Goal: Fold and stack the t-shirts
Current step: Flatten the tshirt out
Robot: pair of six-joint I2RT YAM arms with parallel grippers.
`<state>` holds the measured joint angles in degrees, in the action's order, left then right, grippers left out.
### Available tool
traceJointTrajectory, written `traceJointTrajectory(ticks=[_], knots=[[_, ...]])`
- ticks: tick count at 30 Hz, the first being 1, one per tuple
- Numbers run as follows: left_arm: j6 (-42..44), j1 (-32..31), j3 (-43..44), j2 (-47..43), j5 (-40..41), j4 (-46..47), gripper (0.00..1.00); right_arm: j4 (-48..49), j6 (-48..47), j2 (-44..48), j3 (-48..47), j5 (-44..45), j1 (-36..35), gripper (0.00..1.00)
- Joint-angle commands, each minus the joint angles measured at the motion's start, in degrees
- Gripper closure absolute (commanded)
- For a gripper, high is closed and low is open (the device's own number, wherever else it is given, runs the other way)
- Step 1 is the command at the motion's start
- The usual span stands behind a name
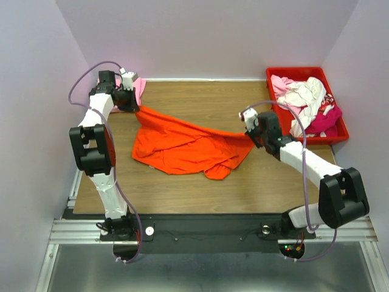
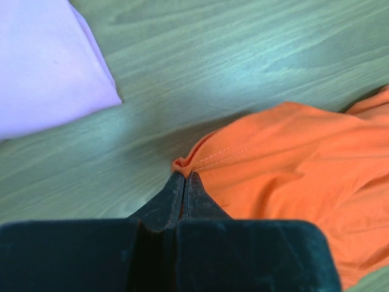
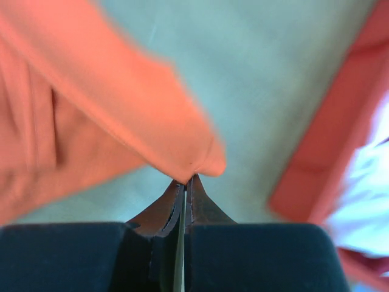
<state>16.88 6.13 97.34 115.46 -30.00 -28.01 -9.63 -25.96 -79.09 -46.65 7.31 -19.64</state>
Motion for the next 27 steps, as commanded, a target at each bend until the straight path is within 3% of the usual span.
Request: traceJointTrajectory(ticks=[1, 14, 21, 27], knots=[[2.4, 0.3, 4.9, -10.9, -2.0, 0.1, 1.0, -4.1, -4.4, 1.0, -11.2, -0.3, 0.2, 1.0], [1.4, 0.5, 8.0, -30.6, -2.1, 6.5, 1.0, -14.6, -10.1, -3.1, -46.1, 1.7, 2.3, 0.99], [-0.8, 0.5, 8.9, -42.7, 0.6, 11.2, 1.0, -16.8, -11.0, 1.7, -55.9, 3.0, 2.3, 0.99], [-1.6, 0.5, 7.1, -53.2, 3.3, 13.5, 1.0, -18.0, -12.3, 8.4, -58.8, 3.2, 2.3, 0.99]])
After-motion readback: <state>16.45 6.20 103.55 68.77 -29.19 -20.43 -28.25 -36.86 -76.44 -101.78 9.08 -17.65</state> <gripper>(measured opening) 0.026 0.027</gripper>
